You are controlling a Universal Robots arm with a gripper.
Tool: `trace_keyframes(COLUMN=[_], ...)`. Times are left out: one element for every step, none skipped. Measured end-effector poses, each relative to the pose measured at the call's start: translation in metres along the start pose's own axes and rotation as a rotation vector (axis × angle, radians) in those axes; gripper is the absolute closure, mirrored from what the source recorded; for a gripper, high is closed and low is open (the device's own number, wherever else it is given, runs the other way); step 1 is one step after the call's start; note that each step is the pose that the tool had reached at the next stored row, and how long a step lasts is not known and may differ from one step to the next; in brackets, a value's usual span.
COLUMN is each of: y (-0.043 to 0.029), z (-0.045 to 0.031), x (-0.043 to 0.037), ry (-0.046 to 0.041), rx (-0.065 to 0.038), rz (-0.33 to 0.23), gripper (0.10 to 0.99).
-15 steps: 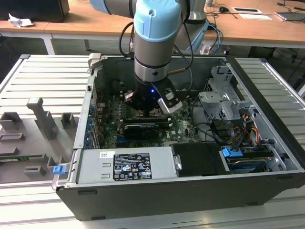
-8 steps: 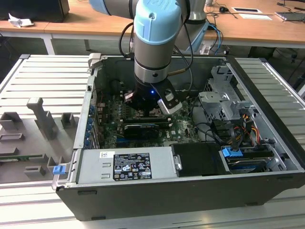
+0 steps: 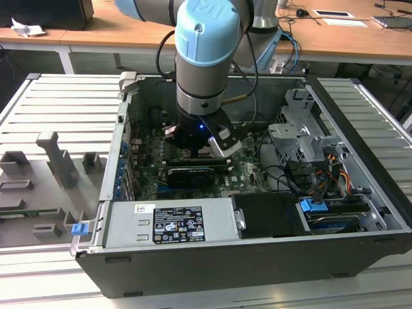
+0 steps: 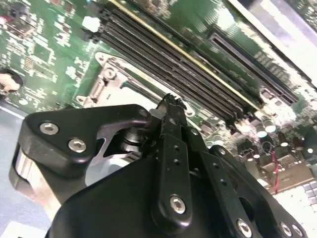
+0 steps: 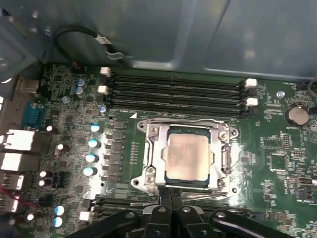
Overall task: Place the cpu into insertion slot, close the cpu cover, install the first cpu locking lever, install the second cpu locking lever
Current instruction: 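Install the second cpu locking lever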
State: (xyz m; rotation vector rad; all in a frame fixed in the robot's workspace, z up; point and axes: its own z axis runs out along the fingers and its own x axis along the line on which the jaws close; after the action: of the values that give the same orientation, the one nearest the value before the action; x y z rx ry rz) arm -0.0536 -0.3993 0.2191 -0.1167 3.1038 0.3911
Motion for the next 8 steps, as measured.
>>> trace_keyframes(y=[-0.0005,-0.0010,-0.0022,-0.0027,-0.0032,-0.0039,-0.0041,-0.0044], z=[-0.0002,-0.0003,-0.0003,0.0001,0.0003,0.0008,0.0012,0.0017], x=[0.0023,0.0038,0.0050,0.0054,0.0063,0.0090,0.0111,0.0128], ry=[-0.0003,-0.0007,-0.0009,-0.0011,-0.0015,-0.0025,-0.0030,-0.0034], rx=[-0.001,-0.001,-0.004,-0.007,-0.012,-0.019,-0.022,-0.024], rz=[0.000,0.000,0.000,0.000,0.000,-0.001,-0.001,-0.001], gripper=[0.980,0.980,0.980,0.980,0.980,0.980,0.980,0.980])
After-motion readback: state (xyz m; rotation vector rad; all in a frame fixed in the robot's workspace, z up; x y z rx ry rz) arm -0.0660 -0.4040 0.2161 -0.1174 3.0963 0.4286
